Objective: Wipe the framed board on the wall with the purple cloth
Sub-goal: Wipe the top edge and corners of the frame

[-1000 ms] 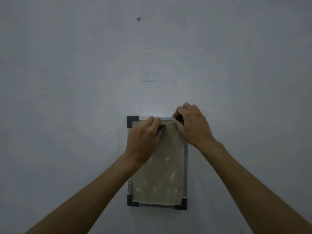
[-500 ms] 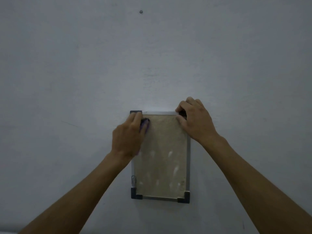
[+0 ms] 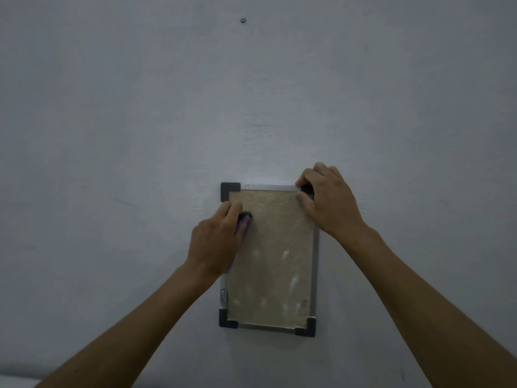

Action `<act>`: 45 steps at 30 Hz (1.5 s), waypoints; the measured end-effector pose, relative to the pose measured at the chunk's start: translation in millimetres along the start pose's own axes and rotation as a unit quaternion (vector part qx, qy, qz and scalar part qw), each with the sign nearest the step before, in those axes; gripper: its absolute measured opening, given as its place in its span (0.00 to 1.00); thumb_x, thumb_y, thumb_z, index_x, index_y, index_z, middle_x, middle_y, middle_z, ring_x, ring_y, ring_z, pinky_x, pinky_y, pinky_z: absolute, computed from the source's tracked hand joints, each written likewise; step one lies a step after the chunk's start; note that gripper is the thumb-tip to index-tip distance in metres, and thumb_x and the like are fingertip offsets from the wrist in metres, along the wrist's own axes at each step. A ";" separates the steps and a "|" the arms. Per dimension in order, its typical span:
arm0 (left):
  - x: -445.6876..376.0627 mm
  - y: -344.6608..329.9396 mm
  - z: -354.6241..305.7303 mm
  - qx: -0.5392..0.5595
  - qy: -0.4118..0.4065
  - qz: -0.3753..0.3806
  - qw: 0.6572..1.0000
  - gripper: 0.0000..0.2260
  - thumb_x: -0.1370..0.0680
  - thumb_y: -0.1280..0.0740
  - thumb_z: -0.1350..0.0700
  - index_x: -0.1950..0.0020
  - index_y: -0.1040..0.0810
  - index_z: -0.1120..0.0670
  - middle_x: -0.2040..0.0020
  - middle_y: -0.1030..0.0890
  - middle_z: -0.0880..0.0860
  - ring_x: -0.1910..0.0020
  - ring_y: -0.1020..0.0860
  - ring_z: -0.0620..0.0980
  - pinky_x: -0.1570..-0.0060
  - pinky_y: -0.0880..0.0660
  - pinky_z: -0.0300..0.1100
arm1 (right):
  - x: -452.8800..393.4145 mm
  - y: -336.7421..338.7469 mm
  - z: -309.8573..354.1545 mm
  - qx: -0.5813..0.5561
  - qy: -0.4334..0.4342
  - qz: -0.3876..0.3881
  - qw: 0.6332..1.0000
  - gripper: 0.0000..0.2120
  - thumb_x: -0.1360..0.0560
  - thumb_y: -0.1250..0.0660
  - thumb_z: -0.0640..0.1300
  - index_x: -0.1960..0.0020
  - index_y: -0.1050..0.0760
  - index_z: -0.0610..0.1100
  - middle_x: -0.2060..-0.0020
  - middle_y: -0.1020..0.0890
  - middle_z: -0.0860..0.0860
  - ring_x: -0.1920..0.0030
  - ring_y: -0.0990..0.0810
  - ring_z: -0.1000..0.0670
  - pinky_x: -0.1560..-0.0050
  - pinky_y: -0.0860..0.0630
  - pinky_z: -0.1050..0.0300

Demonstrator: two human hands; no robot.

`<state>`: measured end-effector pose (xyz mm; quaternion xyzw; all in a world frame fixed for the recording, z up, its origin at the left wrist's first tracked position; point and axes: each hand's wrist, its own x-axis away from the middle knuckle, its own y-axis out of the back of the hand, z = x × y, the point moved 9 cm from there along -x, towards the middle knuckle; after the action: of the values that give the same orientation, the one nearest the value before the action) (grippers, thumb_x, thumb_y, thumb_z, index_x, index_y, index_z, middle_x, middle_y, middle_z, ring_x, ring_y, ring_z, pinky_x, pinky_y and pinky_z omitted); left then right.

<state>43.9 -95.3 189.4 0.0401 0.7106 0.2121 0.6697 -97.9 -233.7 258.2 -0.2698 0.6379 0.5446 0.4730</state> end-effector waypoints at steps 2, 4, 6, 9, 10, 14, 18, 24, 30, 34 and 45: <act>-4.4 6.2 11.2 -0.011 0.014 -0.002 1.000 0.09 0.18 0.37 0.50 0.51 0.26 0.56 0.58 0.23 0.52 0.69 0.25 0.49 0.71 0.24 0.44 | 0.1 0.5 -0.8 0.001 -0.001 -0.003 1.000 0.06 0.23 0.30 0.42 0.47 0.23 0.43 0.50 0.25 0.51 0.47 0.29 0.50 0.51 0.25 0.55; -7.1 17.4 27.1 0.018 0.076 -0.037 0.996 0.09 0.18 0.37 0.51 0.52 0.27 0.56 0.58 0.25 0.50 0.68 0.26 0.48 0.69 0.26 0.43 | 0.5 0.7 -0.6 0.000 -0.001 -0.006 1.000 0.06 0.23 0.30 0.43 0.47 0.23 0.44 0.50 0.25 0.51 0.47 0.29 0.50 0.51 0.25 0.55; -5.5 15.5 20.7 0.017 0.053 -0.027 0.998 0.09 0.17 0.37 0.52 0.50 0.26 0.57 0.57 0.24 0.51 0.67 0.26 0.49 0.69 0.24 0.45 | 0.1 0.5 -0.4 0.002 -0.002 -0.004 1.000 0.06 0.23 0.30 0.43 0.47 0.23 0.44 0.50 0.25 0.51 0.47 0.29 0.50 0.51 0.25 0.55; -1.0 4.4 2.9 -0.008 -0.041 0.046 0.998 0.09 0.18 0.36 0.51 0.49 0.25 0.56 0.55 0.23 0.52 0.68 0.23 0.50 0.69 0.20 0.48 | 0.0 -0.2 -0.4 0.003 0.001 0.001 1.000 0.06 0.24 0.30 0.42 0.47 0.23 0.43 0.50 0.25 0.50 0.47 0.29 0.50 0.51 0.25 0.56; -2.8 5.7 5.1 -0.018 -0.047 0.050 0.998 0.09 0.18 0.36 0.50 0.49 0.26 0.56 0.55 0.23 0.52 0.68 0.23 0.50 0.69 0.20 0.48 | 0.1 0.2 -1.0 0.003 0.001 -0.001 1.000 0.06 0.24 0.30 0.42 0.47 0.23 0.43 0.50 0.25 0.50 0.47 0.29 0.50 0.51 0.26 0.56; -10.7 23.5 29.3 0.017 0.043 -0.015 0.999 0.08 0.18 0.36 0.51 0.51 0.26 0.55 0.56 0.23 0.51 0.65 0.24 0.50 0.66 0.22 0.47 | 0.8 0.3 -1.3 0.000 0.000 -0.008 1.000 0.07 0.24 0.29 0.42 0.47 0.23 0.43 0.50 0.25 0.50 0.48 0.29 0.50 0.52 0.27 0.57; 1.8 3.8 4.1 -0.024 -0.091 0.077 0.993 0.08 0.19 0.35 0.51 0.48 0.24 0.55 0.54 0.22 0.51 0.68 0.24 0.48 0.69 0.21 0.44 | 0.1 -1.5 -0.9 0.000 0.003 -0.002 1.000 0.07 0.24 0.29 0.42 0.47 0.23 0.43 0.50 0.25 0.50 0.47 0.29 0.50 0.52 0.26 0.57; -14.2 17.0 17.8 -0.019 -0.040 0.031 0.999 0.09 0.18 0.36 0.50 0.49 0.25 0.55 0.56 0.24 0.50 0.67 0.24 0.49 0.68 0.23 0.43 | 1.6 -0.3 -1.5 -0.004 0.003 -0.009 1.000 0.06 0.24 0.29 0.42 0.48 0.23 0.43 0.51 0.25 0.50 0.48 0.29 0.49 0.52 0.25 0.55; -8.7 8.6 13.9 -0.077 -0.101 0.105 0.986 0.11 0.18 0.39 0.46 0.47 0.25 0.53 0.53 0.23 0.49 0.65 0.22 0.50 0.66 0.21 0.46 | 1.1 0.2 -2.8 -0.002 0.003 -0.011 1.000 0.06 0.24 0.29 0.42 0.48 0.23 0.43 0.51 0.25 0.50 0.48 0.29 0.49 0.51 0.26 0.55; -7.7 12.7 14.4 -0.042 -0.081 0.082 0.992 0.10 0.18 0.37 0.49 0.47 0.25 0.55 0.53 0.23 0.51 0.65 0.23 0.50 0.66 0.23 0.44 | 1.5 -0.5 -0.2 -0.004 0.004 -0.011 1.000 0.06 0.24 0.29 0.42 0.48 0.23 0.43 0.51 0.26 0.50 0.47 0.29 0.48 0.51 0.26 0.55; -14.8 17.9 20.3 -0.014 -0.043 0.042 0.998 0.09 0.18 0.36 0.50 0.49 0.25 0.56 0.56 0.23 0.51 0.66 0.23 0.50 0.66 0.23 0.44 | 2.1 0.5 -0.1 -0.006 0.003 -0.011 1.000 0.06 0.24 0.29 0.42 0.48 0.23 0.42 0.51 0.25 0.49 0.47 0.29 0.49 0.51 0.25 0.54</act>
<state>61.0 -79.2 209.4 0.0690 0.6760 0.2481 0.6905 -99.1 -233.3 256.5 -0.2817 0.6327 0.5425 0.4755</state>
